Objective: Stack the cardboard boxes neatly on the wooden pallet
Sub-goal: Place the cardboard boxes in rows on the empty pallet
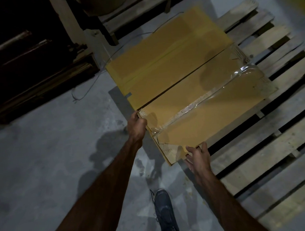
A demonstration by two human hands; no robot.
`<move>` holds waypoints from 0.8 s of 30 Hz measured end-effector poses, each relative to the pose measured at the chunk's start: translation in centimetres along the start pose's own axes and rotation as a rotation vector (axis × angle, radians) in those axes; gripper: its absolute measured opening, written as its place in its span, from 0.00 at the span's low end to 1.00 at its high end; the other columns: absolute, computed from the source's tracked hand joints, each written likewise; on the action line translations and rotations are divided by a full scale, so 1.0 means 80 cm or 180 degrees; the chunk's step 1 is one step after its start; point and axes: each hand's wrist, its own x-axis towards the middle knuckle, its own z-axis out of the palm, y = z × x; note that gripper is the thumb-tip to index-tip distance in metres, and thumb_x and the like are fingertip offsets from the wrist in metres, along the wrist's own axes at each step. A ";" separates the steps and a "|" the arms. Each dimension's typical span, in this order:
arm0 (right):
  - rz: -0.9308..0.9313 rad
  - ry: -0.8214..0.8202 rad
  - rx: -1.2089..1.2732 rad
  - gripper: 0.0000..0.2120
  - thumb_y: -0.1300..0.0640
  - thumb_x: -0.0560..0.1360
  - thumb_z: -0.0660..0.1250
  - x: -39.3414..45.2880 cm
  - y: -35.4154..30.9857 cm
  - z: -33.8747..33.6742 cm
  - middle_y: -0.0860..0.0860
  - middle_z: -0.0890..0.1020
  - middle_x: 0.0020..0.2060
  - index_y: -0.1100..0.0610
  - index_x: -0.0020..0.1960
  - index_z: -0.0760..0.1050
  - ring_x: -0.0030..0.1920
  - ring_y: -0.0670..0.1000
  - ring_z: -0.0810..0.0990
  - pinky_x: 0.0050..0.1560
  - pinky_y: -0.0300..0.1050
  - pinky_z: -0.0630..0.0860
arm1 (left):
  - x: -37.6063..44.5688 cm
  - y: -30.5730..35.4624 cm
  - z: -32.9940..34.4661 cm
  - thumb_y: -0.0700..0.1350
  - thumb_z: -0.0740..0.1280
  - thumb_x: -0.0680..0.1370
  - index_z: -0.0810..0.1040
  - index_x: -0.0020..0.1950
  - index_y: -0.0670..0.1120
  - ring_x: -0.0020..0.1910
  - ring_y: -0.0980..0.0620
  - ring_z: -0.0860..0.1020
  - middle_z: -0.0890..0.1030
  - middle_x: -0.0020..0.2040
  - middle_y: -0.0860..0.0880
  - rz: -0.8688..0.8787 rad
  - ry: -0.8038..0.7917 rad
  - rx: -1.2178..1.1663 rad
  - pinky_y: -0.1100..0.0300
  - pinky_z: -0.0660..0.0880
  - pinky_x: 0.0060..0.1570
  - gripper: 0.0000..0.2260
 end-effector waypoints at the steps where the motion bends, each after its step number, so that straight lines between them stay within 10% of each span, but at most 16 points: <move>1: -0.0004 -0.0002 -0.0009 0.42 0.66 0.80 0.69 0.001 0.001 0.000 0.55 0.66 0.80 0.46 0.85 0.51 0.71 0.63 0.75 0.69 0.61 0.76 | -0.003 0.000 0.002 0.37 0.64 0.68 0.70 0.79 0.50 0.62 0.45 0.81 0.82 0.65 0.50 0.0004 0.0028 -0.0033 0.40 0.80 0.64 0.38; 7: -0.0012 -0.0016 -0.0038 0.43 0.66 0.80 0.69 0.002 0.003 -0.001 0.54 0.70 0.78 0.45 0.85 0.51 0.70 0.62 0.76 0.70 0.63 0.75 | -0.016 -0.007 0.010 0.29 0.64 0.75 0.62 0.81 0.47 0.64 0.44 0.78 0.75 0.70 0.46 0.0069 0.0128 -0.0221 0.42 0.80 0.64 0.36; 11: 0.0006 -0.0065 -0.0068 0.37 0.67 0.79 0.69 0.004 0.002 -0.004 0.54 0.75 0.74 0.47 0.82 0.59 0.67 0.62 0.78 0.68 0.61 0.76 | -0.011 -0.010 0.016 0.29 0.66 0.76 0.59 0.84 0.48 0.63 0.43 0.79 0.75 0.72 0.39 0.0185 0.0201 -0.0052 0.53 0.82 0.47 0.39; 19: 0.0039 -0.0054 0.0166 0.39 0.68 0.79 0.69 0.009 0.000 -0.006 0.54 0.78 0.66 0.47 0.83 0.57 0.62 0.59 0.80 0.59 0.53 0.80 | -0.008 -0.015 0.016 0.30 0.69 0.77 0.55 0.86 0.50 0.77 0.45 0.68 0.65 0.82 0.43 0.0499 0.0161 0.0425 0.58 0.75 0.64 0.42; 24: -0.0035 -0.0058 0.0089 0.19 0.69 0.78 0.69 0.011 0.004 -0.004 0.58 0.84 0.56 0.54 0.65 0.74 0.57 0.60 0.84 0.45 0.45 0.83 | -0.004 -0.023 0.016 0.28 0.68 0.77 0.61 0.83 0.46 0.66 0.48 0.76 0.73 0.67 0.49 0.0617 0.0259 0.0489 0.68 0.74 0.42 0.37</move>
